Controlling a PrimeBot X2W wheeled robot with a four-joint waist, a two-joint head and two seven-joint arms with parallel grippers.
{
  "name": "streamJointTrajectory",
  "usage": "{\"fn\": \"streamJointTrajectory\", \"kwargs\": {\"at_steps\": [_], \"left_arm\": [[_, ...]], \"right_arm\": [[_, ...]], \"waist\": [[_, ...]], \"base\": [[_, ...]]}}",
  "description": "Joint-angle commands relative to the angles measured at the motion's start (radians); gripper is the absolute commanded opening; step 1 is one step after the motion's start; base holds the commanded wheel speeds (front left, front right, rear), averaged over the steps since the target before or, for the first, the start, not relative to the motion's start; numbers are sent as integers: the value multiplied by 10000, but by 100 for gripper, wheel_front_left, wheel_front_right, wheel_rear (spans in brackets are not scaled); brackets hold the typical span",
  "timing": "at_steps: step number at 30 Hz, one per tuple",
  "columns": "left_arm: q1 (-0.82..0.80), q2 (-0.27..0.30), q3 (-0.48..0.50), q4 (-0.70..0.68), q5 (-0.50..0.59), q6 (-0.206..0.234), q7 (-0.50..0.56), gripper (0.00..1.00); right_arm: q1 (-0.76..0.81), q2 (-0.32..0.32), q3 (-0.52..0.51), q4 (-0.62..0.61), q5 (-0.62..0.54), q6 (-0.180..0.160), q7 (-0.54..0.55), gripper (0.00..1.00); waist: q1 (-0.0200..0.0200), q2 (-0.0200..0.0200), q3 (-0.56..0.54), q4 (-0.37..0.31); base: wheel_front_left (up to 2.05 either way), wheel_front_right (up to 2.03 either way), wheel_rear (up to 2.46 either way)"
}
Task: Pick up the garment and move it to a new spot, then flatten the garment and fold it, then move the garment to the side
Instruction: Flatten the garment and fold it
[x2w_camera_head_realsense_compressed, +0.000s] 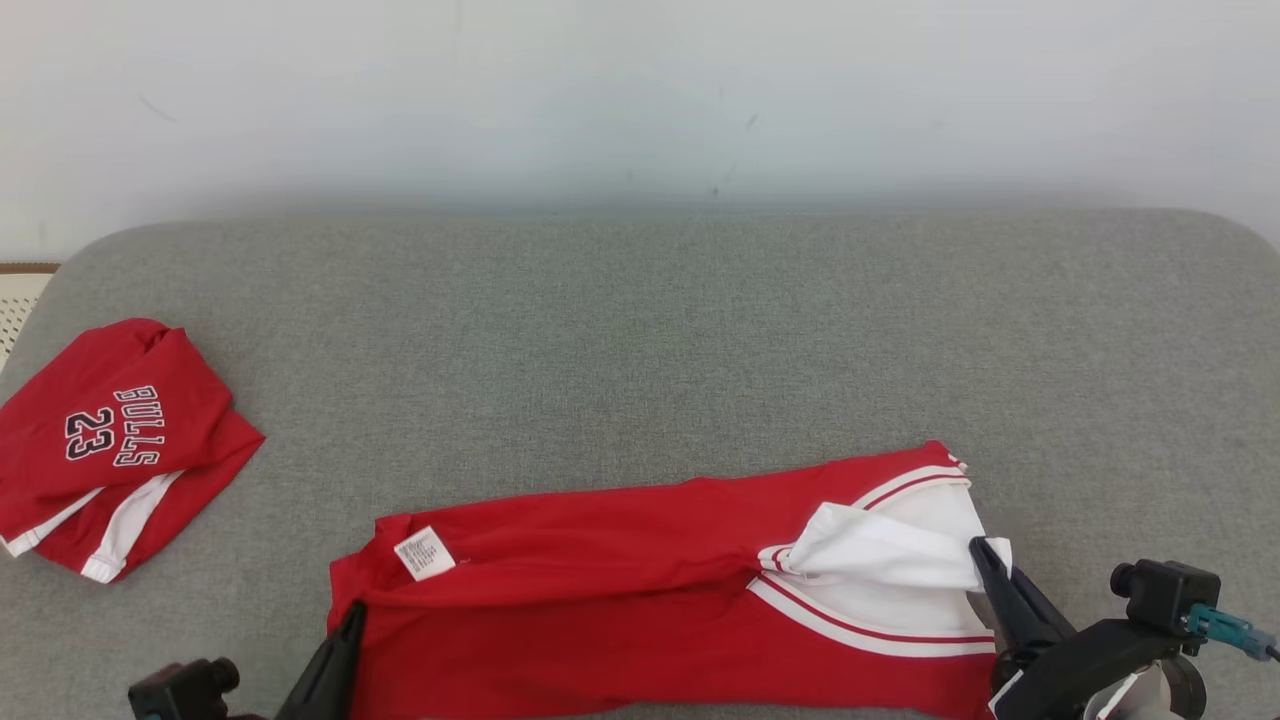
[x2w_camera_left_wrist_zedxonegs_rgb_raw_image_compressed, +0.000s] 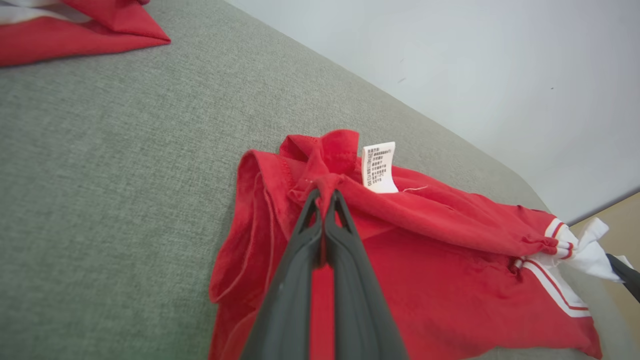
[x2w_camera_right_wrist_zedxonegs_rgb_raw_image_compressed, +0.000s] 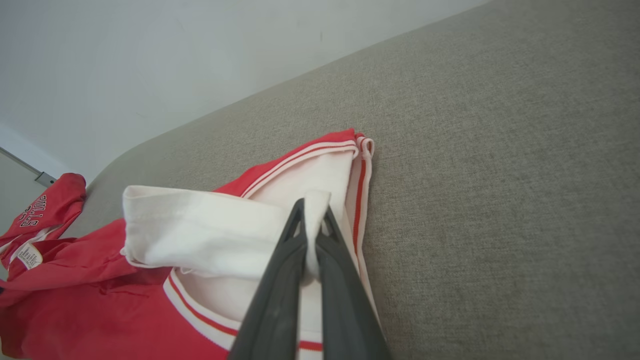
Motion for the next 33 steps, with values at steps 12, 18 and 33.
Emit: {"fn": "streamJointTrajectory", "kwargs": {"at_steps": [12,18,33], "left_arm": [[746,-309,451,184,301,9,-35,0],[824,-447,533,312,323,9,-35,0],[1017,-643,1338,946,1485,9,-35,100]], "right_arm": [[427,1,287,230,327,-11,-44,0],[472,15,524,285,488,-11,-45,0],[418,-25,341,622,362,-11,-44,100]], "waist": [[1,0,-193,35],[1,0,-246,43],[1,0,-423,16]], "base": [[0,0,0],[0,0,0],[0,0,0]]}}
